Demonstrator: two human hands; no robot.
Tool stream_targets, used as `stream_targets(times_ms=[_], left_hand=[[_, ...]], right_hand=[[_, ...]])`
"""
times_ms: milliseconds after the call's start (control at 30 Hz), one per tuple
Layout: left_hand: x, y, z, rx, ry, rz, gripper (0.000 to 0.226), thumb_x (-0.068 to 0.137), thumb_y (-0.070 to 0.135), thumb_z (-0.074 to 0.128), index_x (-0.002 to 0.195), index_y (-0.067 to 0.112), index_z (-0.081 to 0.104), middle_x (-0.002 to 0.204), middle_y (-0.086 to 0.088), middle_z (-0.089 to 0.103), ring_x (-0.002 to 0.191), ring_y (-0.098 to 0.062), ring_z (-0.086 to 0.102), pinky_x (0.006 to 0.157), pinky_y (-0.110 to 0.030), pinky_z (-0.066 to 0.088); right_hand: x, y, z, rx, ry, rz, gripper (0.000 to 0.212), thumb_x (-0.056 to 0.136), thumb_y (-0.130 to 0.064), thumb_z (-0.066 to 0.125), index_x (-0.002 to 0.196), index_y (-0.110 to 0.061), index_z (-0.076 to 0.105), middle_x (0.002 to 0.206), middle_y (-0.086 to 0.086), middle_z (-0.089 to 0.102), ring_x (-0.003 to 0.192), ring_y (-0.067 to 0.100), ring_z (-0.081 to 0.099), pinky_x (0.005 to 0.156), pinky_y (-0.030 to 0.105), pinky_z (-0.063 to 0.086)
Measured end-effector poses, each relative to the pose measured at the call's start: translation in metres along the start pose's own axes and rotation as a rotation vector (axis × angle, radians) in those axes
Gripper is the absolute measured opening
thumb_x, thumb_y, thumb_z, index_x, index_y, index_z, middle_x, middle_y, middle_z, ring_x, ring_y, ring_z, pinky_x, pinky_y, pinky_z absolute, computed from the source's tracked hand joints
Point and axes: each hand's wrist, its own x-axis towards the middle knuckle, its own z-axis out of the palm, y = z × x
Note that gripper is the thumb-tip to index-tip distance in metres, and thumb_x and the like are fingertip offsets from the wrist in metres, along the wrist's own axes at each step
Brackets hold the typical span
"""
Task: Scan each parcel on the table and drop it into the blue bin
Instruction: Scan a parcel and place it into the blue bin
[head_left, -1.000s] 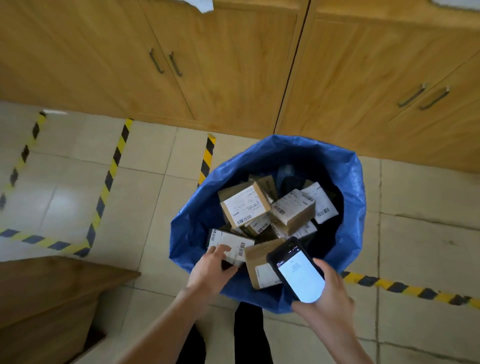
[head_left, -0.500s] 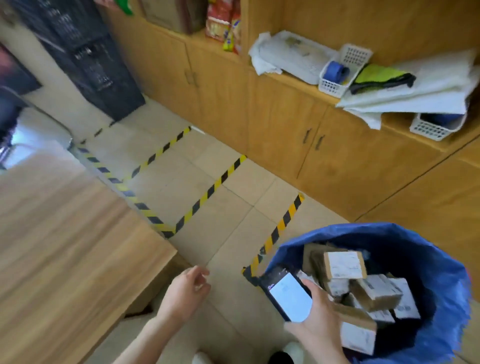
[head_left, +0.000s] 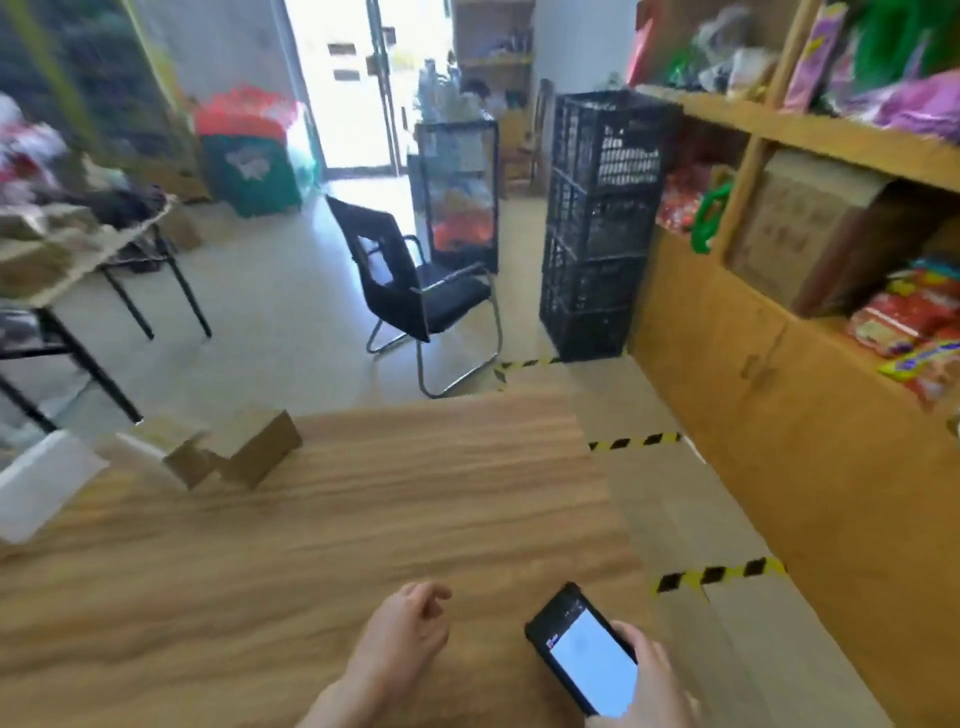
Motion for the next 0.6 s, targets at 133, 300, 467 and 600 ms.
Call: stream_targets(times_ms=[133, 300, 467, 600], left_hand=[[-0.018, -0.043, -0.046, -0.098, 0.190, -0.123, 0.027, 0.080, 0.018, 0.068, 0.105, 0.027, 0.064, 0.094, 0.012, 0.062, 0.085, 0.010, 0.055, 0.080, -0.008, 0.042], [-0.038, -0.086, -0.089, -0.106, 0.328, -0.293, 0.031, 0.081, 0.016, 0.072, 0.110, 0.020, 0.063, 0.097, 0.006, 0.062, 0.087, 0.004, 0.055, 0.079, -0.001, 0.035], [-0.045, -0.122, -0.114, -0.092, 0.429, -0.399, 0.034, 0.080, 0.019, 0.074, 0.112, 0.019, 0.062, 0.101, 0.006, 0.059, 0.096, 0.000, 0.055, 0.084, -0.003, 0.036], [-0.032, -0.146, -0.130, -0.039, 0.454, -0.442, 0.038, 0.080, 0.027, 0.075, 0.115, 0.022, 0.061, 0.105, 0.008, 0.055, 0.104, -0.005, 0.054, 0.094, -0.016, 0.040]], right_hand=[[0.026, -0.072, 0.023, -0.074, -0.047, -0.161, 0.089, 0.052, -0.057, 0.072, 0.131, -0.046, 0.033, 0.121, -0.019, 0.041, 0.112, 0.001, 0.042, 0.101, 0.022, 0.032], [0.043, -0.139, 0.061, -0.157, -0.138, -0.300, 0.101, 0.049, -0.042, 0.069, 0.141, -0.039, 0.026, 0.134, -0.018, 0.038, 0.128, 0.003, 0.039, 0.105, 0.030, 0.032], [0.064, -0.183, 0.088, -0.153, -0.210, -0.421, 0.092, 0.048, -0.037, 0.069, 0.132, -0.044, 0.032, 0.118, -0.023, 0.041, 0.113, 0.000, 0.042, 0.096, 0.027, 0.030], [0.081, -0.206, 0.108, -0.147, -0.249, -0.443, 0.093, 0.049, -0.030, 0.074, 0.133, -0.039, 0.037, 0.118, -0.018, 0.043, 0.112, 0.004, 0.043, 0.092, 0.031, 0.028]])
